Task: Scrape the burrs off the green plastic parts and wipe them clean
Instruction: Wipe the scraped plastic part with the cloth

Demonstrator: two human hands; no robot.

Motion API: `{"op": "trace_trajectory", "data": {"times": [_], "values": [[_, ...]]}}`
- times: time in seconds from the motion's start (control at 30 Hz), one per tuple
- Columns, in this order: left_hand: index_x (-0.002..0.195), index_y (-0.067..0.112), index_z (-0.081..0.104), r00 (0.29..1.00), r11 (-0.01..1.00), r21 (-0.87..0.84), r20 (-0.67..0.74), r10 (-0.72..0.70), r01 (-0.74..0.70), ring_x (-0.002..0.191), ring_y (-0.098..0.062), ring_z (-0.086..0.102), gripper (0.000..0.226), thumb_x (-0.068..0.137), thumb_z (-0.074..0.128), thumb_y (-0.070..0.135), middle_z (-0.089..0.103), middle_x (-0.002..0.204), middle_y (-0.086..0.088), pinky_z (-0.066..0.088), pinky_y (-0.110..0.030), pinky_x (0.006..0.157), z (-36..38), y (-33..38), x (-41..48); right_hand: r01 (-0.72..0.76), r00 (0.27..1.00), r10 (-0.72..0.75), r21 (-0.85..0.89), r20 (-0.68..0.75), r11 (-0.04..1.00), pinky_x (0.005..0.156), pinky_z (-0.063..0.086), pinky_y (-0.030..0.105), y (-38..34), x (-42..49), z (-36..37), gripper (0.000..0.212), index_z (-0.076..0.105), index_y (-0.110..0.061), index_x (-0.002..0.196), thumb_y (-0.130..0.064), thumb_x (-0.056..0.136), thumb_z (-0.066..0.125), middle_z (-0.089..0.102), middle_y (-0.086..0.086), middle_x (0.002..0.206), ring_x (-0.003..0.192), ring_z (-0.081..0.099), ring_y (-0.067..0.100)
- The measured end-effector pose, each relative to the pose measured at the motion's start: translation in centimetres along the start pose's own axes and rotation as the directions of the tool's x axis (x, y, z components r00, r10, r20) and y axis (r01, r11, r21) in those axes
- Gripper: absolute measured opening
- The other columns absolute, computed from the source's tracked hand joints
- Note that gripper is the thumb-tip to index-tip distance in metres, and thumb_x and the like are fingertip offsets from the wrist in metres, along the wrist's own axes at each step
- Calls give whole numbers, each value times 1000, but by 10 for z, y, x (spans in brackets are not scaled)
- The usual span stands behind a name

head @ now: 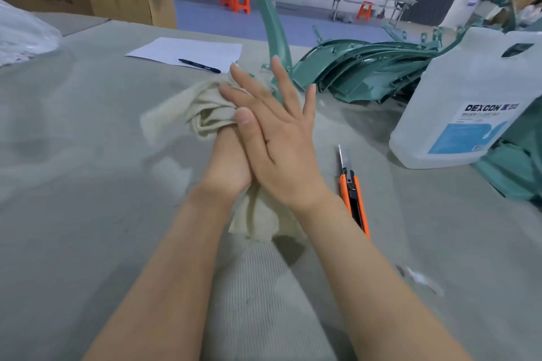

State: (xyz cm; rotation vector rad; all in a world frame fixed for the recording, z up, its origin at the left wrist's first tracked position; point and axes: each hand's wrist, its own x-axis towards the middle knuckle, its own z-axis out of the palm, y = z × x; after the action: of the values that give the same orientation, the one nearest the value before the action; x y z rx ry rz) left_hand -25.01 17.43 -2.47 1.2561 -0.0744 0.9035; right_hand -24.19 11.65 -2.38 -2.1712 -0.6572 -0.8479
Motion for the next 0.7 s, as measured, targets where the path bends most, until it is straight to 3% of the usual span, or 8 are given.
{"op": "trace_trajectory", "data": {"times": [0.03,0.07,0.1,0.13,0.2,0.3,0.5,0.7], "values": [[120,36,47,948,941,251,280,153,-227,114,7,50,37,100,38,7,51,138,20,28,-18,104,-4,-8,6,8,1000,-8,-13,-9,1000,118,-9,52,3,2,0,37,64,-23,126,-26,99,39,51,-10,143,149,18,20],[115,25,54,900,884,417,435,8,-210,108,5,55,31,100,37,3,59,129,18,35,-14,93,-11,-18,12,19,1000,-19,-24,-20,1000,118,-9,53,6,4,0,35,66,-23,124,-25,99,41,53,-9,142,149,19,22],[119,8,58,875,819,536,476,-91,-207,111,-7,59,28,99,39,2,62,127,7,39,-14,85,-18,-27,20,32,999,-33,-27,-36,999,118,-8,53,7,6,0,32,68,-22,120,-24,99,44,55,-9,140,148,20,23],[128,3,54,865,791,589,473,-169,-167,117,-21,57,33,98,42,2,60,130,-5,39,-14,79,-23,-30,25,49,997,-50,-31,-51,998,118,-6,54,9,7,0,29,70,-21,116,-23,98,48,57,-8,137,147,23,25],[133,1,51,846,775,615,482,-226,-143,120,-30,54,38,95,47,1,57,131,-15,38,-16,79,-18,-26,26,89,993,-92,-40,-78,995,118,-2,55,12,11,-2,25,74,-18,107,-22,97,51,63,-6,130,144,29,26],[113,3,59,785,795,577,574,-232,-187,110,-34,57,28,87,50,-3,63,116,-19,45,-30,90,-13,-19,27,56,993,-61,-50,-100,997,117,4,51,20,21,-9,26,75,-12,99,-20,97,50,72,-4,109,140,38,24],[84,6,52,764,758,615,590,-263,-214,85,-38,57,8,88,48,1,57,81,-12,34,-28,63,-12,-14,30,49,965,-87,-154,-246,987,105,29,51,35,36,-4,29,74,-9,90,-24,97,51,73,-3,99,125,53,26],[70,17,46,739,758,627,594,-317,-179,66,-23,50,29,96,52,28,53,67,-3,32,-31,58,-13,-9,25,-202,879,139,-94,-456,975,92,37,41,52,47,-5,31,67,5,83,-21,97,55,61,18,103,104,51,35]]}}
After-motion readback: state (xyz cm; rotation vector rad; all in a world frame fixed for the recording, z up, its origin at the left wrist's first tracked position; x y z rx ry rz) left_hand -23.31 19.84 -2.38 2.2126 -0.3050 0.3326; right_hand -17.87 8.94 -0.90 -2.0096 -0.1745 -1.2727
